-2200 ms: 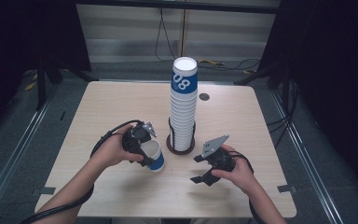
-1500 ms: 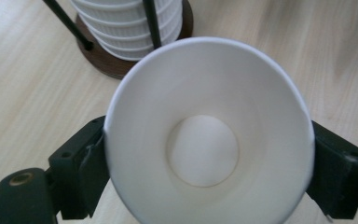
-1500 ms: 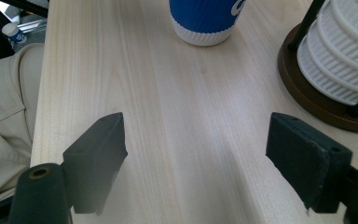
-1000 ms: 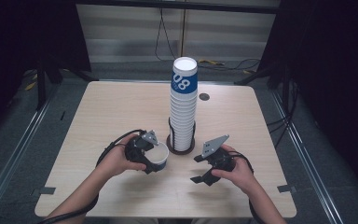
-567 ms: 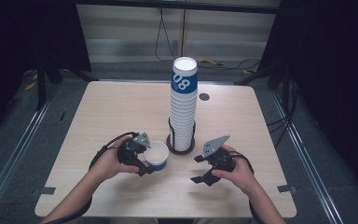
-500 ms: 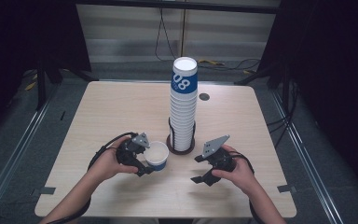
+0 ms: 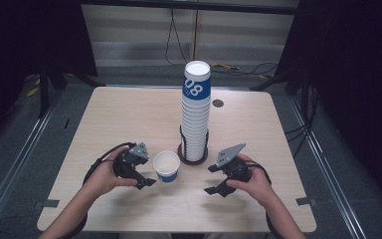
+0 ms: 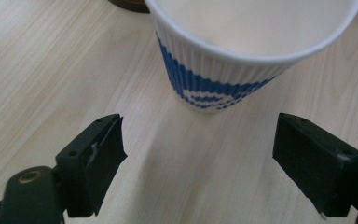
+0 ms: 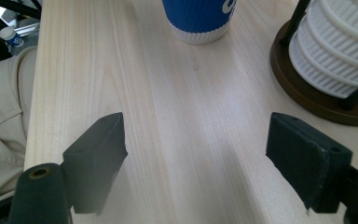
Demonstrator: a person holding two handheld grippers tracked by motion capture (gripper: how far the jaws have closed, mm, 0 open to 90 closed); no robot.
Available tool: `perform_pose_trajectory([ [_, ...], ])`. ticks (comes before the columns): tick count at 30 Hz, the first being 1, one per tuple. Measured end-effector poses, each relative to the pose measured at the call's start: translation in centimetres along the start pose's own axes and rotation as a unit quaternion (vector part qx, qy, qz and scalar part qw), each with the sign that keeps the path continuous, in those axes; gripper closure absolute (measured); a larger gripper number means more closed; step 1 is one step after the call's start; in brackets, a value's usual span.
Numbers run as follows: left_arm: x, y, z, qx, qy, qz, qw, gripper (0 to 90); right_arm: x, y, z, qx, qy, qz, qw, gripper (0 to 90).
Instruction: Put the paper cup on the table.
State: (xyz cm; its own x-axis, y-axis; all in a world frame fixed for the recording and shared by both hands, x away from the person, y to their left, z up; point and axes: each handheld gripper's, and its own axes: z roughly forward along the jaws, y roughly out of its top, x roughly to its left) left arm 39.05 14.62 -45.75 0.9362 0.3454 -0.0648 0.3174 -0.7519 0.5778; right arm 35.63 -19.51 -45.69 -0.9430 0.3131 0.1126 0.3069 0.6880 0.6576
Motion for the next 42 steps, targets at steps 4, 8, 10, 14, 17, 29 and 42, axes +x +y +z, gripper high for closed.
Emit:
perform_pose_trajectory([
  [4, -0.2, -0.4, -0.2, -0.008, 0.009, 0.005, 0.9999, 16.3, 0.2, -0.3, -0.2, 0.001, -0.003, -0.001, 1.0000, 19.0],
  [8, 0.1, -1.0, -0.7, -0.016, 0.003, -0.008, 0.9998, 16.2, 0.3, -0.7, -0.6, 0.001, -0.008, 0.005, 0.9999, 19.0],
  [10, 0.5, -1.2, -1.0, -0.014, 0.002, -0.004, 0.9999, 16.3, 0.4, -0.9, -0.9, -0.001, -0.010, 0.004, 0.9999, 19.0],
  [14, 0.8, -1.9, -1.4, -0.036, 0.006, -0.020, 0.9992, 16.2, 0.3, -1.1, -1.3, -0.006, -0.013, 0.008, 0.9999, 19.0],
  [17, 1.1, -2.5, -1.7, -0.034, 0.012, -0.023, 0.9991, 16.2, 0.2, -1.4, -1.5, -0.008, -0.015, 0.011, 0.9998, 19.0],
  [29, 2.3, -5.2, -2.5, -0.044, 0.028, -0.055, 0.9972, 16.3, -0.9, -3.4, -2.5, -0.033, -0.032, 0.045, 0.9979, 19.0],
  [42, 3.3, -7.3, -3.3, -0.057, 0.042, -0.074, 0.9947, 16.2, -2.2, -5.7, -3.6, -0.051, -0.060, 0.077, 0.9939, 18.9],
])
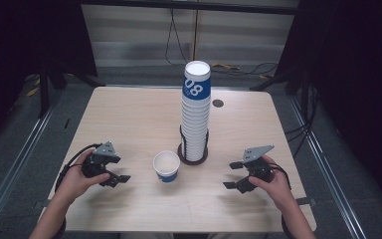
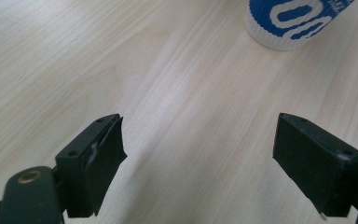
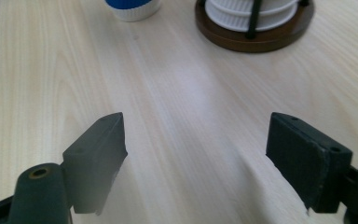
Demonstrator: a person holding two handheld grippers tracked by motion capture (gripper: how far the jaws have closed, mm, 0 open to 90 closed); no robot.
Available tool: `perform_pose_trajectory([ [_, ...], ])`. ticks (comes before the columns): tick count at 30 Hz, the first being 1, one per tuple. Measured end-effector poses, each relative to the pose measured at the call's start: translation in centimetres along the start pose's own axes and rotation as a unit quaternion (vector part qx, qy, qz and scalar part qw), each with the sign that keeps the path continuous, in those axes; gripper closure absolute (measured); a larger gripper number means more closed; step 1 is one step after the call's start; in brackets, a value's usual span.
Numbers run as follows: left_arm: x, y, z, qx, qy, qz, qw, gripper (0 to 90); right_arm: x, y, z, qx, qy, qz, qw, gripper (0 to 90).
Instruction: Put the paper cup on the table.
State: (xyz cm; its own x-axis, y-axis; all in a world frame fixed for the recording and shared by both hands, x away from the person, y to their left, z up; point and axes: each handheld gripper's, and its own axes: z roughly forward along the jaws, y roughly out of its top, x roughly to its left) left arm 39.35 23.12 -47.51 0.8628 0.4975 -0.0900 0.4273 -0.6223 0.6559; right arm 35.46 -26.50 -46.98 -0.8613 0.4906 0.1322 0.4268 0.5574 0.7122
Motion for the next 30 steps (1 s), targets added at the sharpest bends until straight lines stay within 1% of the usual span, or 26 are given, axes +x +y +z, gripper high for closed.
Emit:
perform_pose_trajectory([
  [1, 0.1, -0.1, 0.0, -0.001, 0.003, -0.004, 1.0000, 16.2, -0.1, -0.1, -0.1, -0.002, -0.002, 0.002, 1.0000, 19.0],
  [2, 0.2, -0.2, -0.1, 0.001, 0.007, 0.000, 1.0000, 16.2, -0.2, -0.3, -0.2, 0.000, -0.005, 0.005, 1.0000, 19.1],
  [4, 0.3, -0.4, -0.1, -0.001, 0.006, -0.007, 1.0000, 16.2, -0.5, -0.6, -0.4, -0.001, -0.014, 0.008, 0.9999, 19.3],
  [5, 0.4, -0.5, -0.1, -0.002, 0.006, -0.005, 1.0000, 16.2, -0.6, -0.8, -0.6, -0.003, -0.017, 0.013, 0.9998, 19.3],
  [6, 0.4, -0.6, -0.1, -0.002, 0.004, -0.009, 0.9999, 16.2, -0.7, -0.9, -0.7, -0.006, -0.018, 0.015, 0.9997, 19.3],
  [8, 0.7, -0.9, -0.1, 0.003, 0.010, -0.011, 0.9999, 16.2, -0.9, -1.2, -1.0, -0.009, -0.030, 0.018, 0.9994, 19.2],
  [9, 0.8, -1.0, -0.1, 0.003, 0.011, -0.010, 0.9999, 16.2, -1.0, -1.3, -1.2, -0.010, -0.037, 0.023, 0.9990, 19.2],
  [11, 1.1, -1.4, -0.1, 0.002, 0.015, -0.014, 0.9998, 16.2, -1.3, -1.7, -1.4, -0.020, -0.046, 0.031, 0.9983, 19.2],
  [12, 1.3, -1.5, -0.1, 0.003, 0.020, -0.010, 0.9997, 16.2, -1.4, -1.8, -1.6, -0.024, -0.053, 0.034, 0.9977, 19.2],
  [13, 1.5, -1.7, -0.2, 0.001, 0.024, -0.011, 0.9997, 16.2, -1.5, -2.0, -1.7, -0.025, -0.059, 0.039, 0.9972, 19.2],
  [16, 1.8, -2.1, -0.3, -0.007, 0.026, -0.013, 0.9996, 16.2, -1.9, -2.5, -2.0, -0.031, -0.070, 0.047, 0.9960, 19.2],
  [17, 1.9, -2.3, -0.3, -0.008, 0.027, -0.012, 0.9995, 16.2, -1.9, -2.7, -2.1, -0.033, -0.070, 0.052, 0.9956, 19.1],
  [19, 2.2, -2.5, -0.3, -0.012, 0.028, -0.008, 0.9995, 16.2, -2.1, -3.1, -2.2, -0.037, -0.081, 0.057, 0.9944, 19.2],
  [20, 2.2, -2.6, -0.2, -0.015, 0.030, -0.014, 0.9993, 16.2, -2.3, -3.3, -2.3, -0.039, -0.088, 0.057, 0.9937, 19.1],
  [21, 2.4, -2.7, -0.2, -0.008, 0.032, -0.011, 0.9994, 16.2, -2.4, -3.5, -2.3, -0.040, -0.091, 0.060, 0.9933, 19.2],
  [24, 2.5, -3.0, 0.0, -0.003, 0.032, -0.007, 0.9994, 16.2, -2.6, -3.9, -2.4, -0.041, -0.097, 0.066, 0.9923, 19.2],
  [25, 2.5, -3.1, 0.1, -0.007, 0.031, -0.010, 0.9994, 16.2, -2.6, -4.0, -2.5, -0.041, -0.097, 0.068, 0.9921, 19.2],
  [26, 2.5, -3.1, 0.1, -0.006, 0.031, -0.009, 0.9994, 16.2, -2.6, -4.0, -2.4, -0.040, -0.098, 0.069, 0.9920, 19.2],
  [28, 2.6, -3.2, 0.1, -0.001, 0.035, -0.005, 0.9994, 16.2, -2.6, -4.1, -2.4, -0.035, -0.104, 0.068, 0.9917, 19.2],
  [29, 2.6, -3.2, 0.1, -0.004, 0.034, -0.009, 0.9994, 16.2, -2.6, -4.1, -2.4, -0.034, -0.105, 0.065, 0.9917, 19.2],
  [30, 2.7, -3.1, 0.0, -0.002, 0.034, -0.004, 0.9994, 16.2, -2.6, -4.1, -2.4, -0.034, -0.107, 0.064, 0.9916, 19.2],
])
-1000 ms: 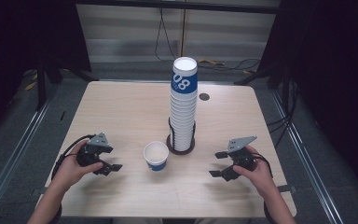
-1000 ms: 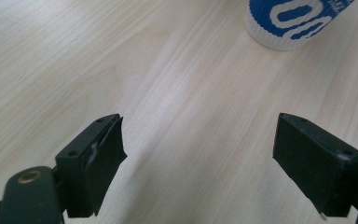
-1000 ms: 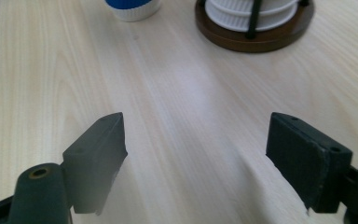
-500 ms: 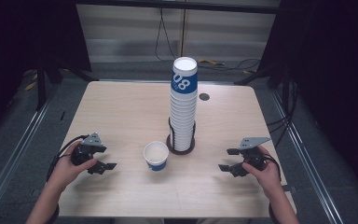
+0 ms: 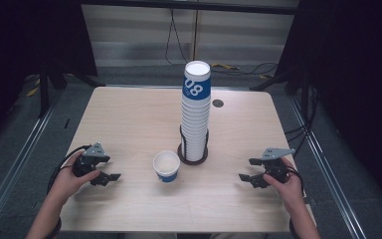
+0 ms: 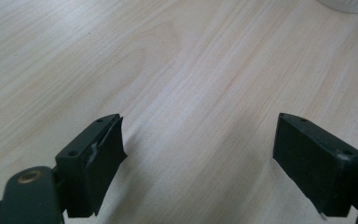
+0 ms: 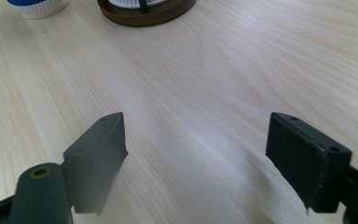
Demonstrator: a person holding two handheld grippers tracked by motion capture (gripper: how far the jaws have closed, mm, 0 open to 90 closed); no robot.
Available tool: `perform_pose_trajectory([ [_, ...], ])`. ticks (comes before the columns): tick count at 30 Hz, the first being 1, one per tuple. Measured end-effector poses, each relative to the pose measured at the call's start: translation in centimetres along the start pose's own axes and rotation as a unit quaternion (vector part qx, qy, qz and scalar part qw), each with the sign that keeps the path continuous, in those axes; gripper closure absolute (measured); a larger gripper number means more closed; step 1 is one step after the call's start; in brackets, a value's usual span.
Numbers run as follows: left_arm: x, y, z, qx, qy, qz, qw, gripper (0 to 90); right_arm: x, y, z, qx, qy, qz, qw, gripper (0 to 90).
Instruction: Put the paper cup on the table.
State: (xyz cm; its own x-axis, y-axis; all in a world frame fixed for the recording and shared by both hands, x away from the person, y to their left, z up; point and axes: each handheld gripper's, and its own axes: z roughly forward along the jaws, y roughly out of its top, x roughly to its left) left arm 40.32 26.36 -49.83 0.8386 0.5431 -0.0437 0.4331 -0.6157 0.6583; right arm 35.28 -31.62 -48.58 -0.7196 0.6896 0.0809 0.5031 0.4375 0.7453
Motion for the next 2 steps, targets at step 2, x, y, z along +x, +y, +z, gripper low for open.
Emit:
perform_pose_trajectory([
  [2, -0.05, 0.09, 0.08, -0.003, -0.001, -0.003, 1.0000, 16.2, 0.06, 0.10, -0.10, -0.003, -0.005, -0.004, 1.0000, 19.2],
])
